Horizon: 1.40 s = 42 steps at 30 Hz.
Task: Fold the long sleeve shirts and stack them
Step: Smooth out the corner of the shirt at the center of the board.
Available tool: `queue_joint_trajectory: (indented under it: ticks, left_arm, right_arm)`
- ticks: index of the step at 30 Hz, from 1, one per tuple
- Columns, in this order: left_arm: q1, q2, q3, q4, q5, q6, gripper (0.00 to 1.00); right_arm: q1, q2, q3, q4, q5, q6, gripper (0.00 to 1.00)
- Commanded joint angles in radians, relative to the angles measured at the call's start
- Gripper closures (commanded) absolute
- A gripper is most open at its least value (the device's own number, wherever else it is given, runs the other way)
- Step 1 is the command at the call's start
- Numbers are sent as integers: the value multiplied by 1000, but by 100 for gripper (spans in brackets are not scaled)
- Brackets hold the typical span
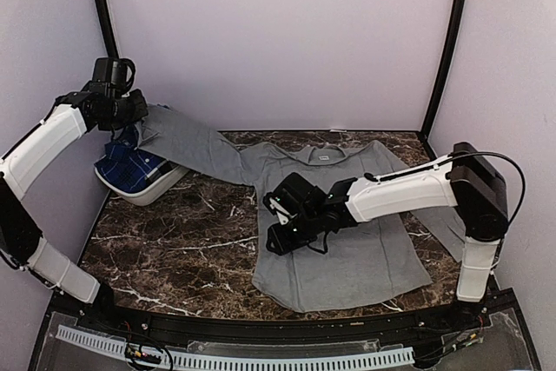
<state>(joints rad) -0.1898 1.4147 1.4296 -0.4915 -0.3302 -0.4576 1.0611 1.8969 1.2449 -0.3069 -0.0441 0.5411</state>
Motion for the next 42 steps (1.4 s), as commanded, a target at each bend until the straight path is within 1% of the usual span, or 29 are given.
queue_joint_trajectory:
  ticks: [1,6,11,16,20,23,26,30,33,35,39,41,42]
  left_arm:
    - [44,39,85,-15,55,62,100]
    - [80,99,146,-16,94,75,100]
    - [105,152,199,-6,145,67,100]
    - [108,194,245,-4,172,64,100]
    - [107,217,274,-2,216,71,100]
    - [105,212,278,9,309,66,100]
    - [91,183,254,29,410,49,100]
    - [30,148,221,41,444,36,100]
    - [-34,128,196,58,468,10,100]
    - [-72,108,155,89,497,-26,100]
    - [-178,106,55,165,537,-100,100]
    - [-245,130,8,209,547,-133,100]
    - [-295,144,-13,232,549,-151,100]
  right_arm:
    - [87,81,77,2,-53,27,62]
    - [154,175,168,-25,-114,14,62]
    - [182,279,286,-13,-237,5,62]
    - [189,331,448,-81,-216,-35,62]
    - [168,305,538,-132,-165,-75,61]
    - [100,239,519,-130,-128,-90,60]
    - [1,180,472,-130,-83,-112,59]
    - [-139,138,415,-126,-20,-150,58]
    - [-267,142,383,-95,-20,-162,58]
    - [-332,162,384,-88,-15,-171,60]
    - [-421,228,425,-87,-13,-188,64]
    - [-452,256,440,-84,-11,-188,66]
    - [-465,267,442,-85,-6,-187,67]
